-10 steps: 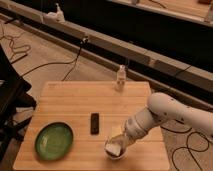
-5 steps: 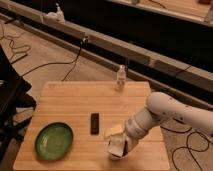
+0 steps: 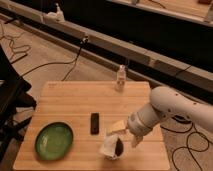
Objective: Place the white sponge in the ceramic cup
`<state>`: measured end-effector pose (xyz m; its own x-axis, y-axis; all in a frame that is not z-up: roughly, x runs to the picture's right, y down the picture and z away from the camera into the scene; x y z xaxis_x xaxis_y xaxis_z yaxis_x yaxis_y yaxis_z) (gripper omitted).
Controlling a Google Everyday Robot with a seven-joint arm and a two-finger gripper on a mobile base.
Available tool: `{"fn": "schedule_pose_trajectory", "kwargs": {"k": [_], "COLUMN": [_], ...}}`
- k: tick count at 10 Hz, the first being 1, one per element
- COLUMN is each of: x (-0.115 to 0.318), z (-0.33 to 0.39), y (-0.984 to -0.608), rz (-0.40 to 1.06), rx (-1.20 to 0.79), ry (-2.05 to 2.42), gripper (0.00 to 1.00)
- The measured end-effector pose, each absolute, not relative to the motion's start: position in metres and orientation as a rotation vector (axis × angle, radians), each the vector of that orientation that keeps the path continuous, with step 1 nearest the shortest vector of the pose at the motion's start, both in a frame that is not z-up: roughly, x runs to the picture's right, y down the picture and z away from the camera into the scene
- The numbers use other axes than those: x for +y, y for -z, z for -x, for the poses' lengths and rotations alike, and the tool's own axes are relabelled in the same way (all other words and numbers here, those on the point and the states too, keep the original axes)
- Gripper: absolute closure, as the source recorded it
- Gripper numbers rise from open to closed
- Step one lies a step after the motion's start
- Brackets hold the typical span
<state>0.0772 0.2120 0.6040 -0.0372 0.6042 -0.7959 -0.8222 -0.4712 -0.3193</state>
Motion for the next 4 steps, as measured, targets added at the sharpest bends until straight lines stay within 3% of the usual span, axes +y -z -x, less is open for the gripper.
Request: {"fn": "schedule_pose_trajectory", "kwargs": {"k": [4], "x": [0.192], "z": [-0.099], "y": [-0.594], "rz": [1.075], "rx": [0.242], "ry": [-1.854], "gripper": [0.22]}}
